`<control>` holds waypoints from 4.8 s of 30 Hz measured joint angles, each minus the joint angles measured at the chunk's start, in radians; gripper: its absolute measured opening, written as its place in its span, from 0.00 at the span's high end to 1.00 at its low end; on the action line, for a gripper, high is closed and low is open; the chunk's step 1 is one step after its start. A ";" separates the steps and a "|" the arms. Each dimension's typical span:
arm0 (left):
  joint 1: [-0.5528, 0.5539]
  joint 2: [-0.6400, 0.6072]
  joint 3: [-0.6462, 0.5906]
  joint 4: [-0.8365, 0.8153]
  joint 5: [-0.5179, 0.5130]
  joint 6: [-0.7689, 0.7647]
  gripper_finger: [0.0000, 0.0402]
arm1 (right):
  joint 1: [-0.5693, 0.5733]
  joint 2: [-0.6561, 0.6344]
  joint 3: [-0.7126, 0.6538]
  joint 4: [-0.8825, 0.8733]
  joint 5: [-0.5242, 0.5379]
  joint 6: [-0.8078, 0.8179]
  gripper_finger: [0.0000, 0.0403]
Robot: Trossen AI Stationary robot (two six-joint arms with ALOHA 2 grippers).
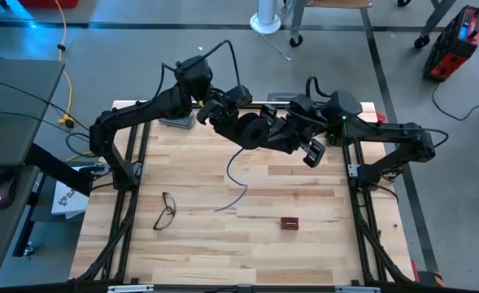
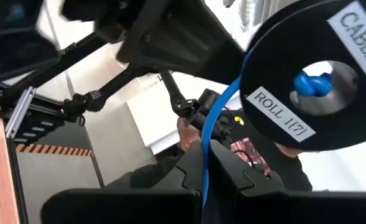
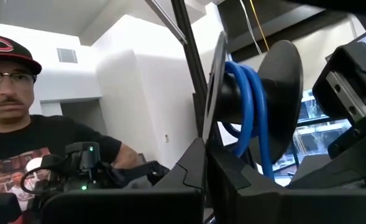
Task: Coil cords
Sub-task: Coil the blue wire onto the spool
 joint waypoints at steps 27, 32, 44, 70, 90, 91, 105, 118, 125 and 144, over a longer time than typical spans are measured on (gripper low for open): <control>-0.039 -0.082 0.000 -0.291 -0.011 0.134 0.81 | -0.027 -0.002 0.000 0.056 0.015 -0.105 1.00; -0.029 -0.082 0.000 -0.319 0.025 0.159 0.75 | -0.027 -0.002 0.000 0.083 0.014 -0.141 1.00; 0.087 -0.186 0.000 -0.889 -0.113 0.575 0.73 | -0.046 -0.016 0.000 0.086 0.004 -0.153 1.00; -0.021 -0.159 0.000 -0.970 -0.925 1.073 0.63 | -0.100 -0.040 0.000 0.006 0.110 -0.095 1.00; -0.122 -0.123 -0.341 -0.239 -0.904 0.978 0.56 | -0.112 -0.081 0.000 0.018 0.047 -0.104 1.00; -0.122 -0.124 -0.343 -0.218 -0.922 0.980 0.56 | -0.112 -0.081 0.000 0.019 0.047 -0.100 1.00; -0.138 -0.098 -0.343 -0.076 -0.903 1.040 0.56 | -0.112 -0.081 0.000 0.026 0.048 -0.095 1.00; -0.154 -0.090 -0.343 -0.059 -0.928 1.099 0.56 | -0.112 -0.081 0.000 0.039 0.049 -0.095 1.00; -0.151 -0.090 -0.343 -0.066 -0.994 1.152 0.56 | -0.112 -0.080 0.000 0.039 0.050 -0.094 1.00; -0.165 -0.131 -0.343 -0.124 -1.058 1.215 0.56 | -0.112 -0.080 0.000 0.032 0.049 -0.096 1.00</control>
